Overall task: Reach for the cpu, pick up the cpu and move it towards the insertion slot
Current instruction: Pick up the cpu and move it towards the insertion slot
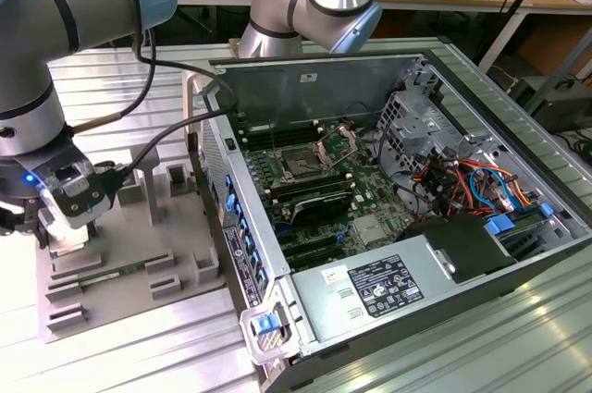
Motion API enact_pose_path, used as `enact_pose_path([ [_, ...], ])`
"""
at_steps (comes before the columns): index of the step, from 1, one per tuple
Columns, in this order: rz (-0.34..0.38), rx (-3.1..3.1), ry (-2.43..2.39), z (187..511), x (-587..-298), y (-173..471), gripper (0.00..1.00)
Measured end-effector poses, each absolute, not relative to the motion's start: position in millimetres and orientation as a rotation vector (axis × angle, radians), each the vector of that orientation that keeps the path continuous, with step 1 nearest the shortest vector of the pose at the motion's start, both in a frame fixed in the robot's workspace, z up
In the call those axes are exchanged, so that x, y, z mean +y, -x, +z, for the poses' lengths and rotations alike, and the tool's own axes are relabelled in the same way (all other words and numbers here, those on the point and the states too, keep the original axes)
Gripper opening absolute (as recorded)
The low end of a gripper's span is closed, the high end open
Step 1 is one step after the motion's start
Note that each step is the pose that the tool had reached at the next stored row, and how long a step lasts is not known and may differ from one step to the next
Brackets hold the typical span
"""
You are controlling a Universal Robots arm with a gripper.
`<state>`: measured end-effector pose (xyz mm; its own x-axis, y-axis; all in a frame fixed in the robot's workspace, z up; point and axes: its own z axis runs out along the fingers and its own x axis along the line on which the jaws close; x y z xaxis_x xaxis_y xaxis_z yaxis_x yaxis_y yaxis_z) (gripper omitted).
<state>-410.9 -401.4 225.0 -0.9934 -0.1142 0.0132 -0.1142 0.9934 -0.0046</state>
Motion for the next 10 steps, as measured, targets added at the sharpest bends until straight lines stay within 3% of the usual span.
enact_pose_path([
  [10, 0.008, -3.124, -0.179, 228.6, -401.4, 410.9, 0.55],
])
